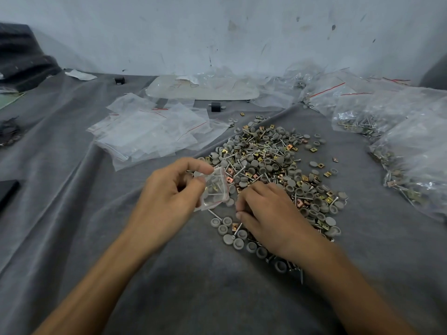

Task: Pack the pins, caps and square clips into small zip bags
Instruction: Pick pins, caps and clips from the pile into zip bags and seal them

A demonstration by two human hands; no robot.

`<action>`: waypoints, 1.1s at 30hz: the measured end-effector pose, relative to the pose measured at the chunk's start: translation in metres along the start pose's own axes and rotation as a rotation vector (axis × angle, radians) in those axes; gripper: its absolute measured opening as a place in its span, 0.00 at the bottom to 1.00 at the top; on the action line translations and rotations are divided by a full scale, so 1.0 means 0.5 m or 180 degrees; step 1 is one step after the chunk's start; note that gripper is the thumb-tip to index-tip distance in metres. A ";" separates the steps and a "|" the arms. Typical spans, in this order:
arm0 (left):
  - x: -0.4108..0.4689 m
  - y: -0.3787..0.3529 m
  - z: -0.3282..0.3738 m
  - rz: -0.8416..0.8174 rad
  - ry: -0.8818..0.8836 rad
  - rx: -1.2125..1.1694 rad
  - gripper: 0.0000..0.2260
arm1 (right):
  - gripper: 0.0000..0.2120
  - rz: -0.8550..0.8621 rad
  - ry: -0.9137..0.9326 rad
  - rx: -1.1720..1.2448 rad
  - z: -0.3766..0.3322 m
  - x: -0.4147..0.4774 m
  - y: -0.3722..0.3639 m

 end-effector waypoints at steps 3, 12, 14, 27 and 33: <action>-0.003 -0.007 0.002 -0.0093 -0.0021 0.0110 0.11 | 0.04 0.0546 -0.0077 0.0458 0.008 -0.002 0.036; -0.012 -0.047 0.002 -0.0406 0.0018 0.0096 0.10 | 0.06 0.0610 -0.0098 0.2557 -0.008 -0.012 0.040; -0.010 -0.042 0.001 -0.0372 0.0035 0.0050 0.11 | 0.07 0.0619 -0.0077 0.2680 -0.008 -0.012 0.042; 0.006 0.017 -0.014 0.0221 0.0206 -0.0080 0.13 | 0.12 -0.0053 -0.0055 0.0066 -0.011 -0.022 -0.006; 0.005 0.017 -0.011 0.0207 0.0179 -0.0042 0.12 | 0.09 -0.0161 -0.0015 0.0101 -0.015 -0.027 -0.006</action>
Point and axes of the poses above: each hand's wrist, its own x-axis towards the middle knuckle, its own y-axis out of the back of the hand, z = x × y, the point moved 8 cm from there along x, towards the middle knuckle, and after that the axes turned 4 degrees about y, right-handed, at the moved point
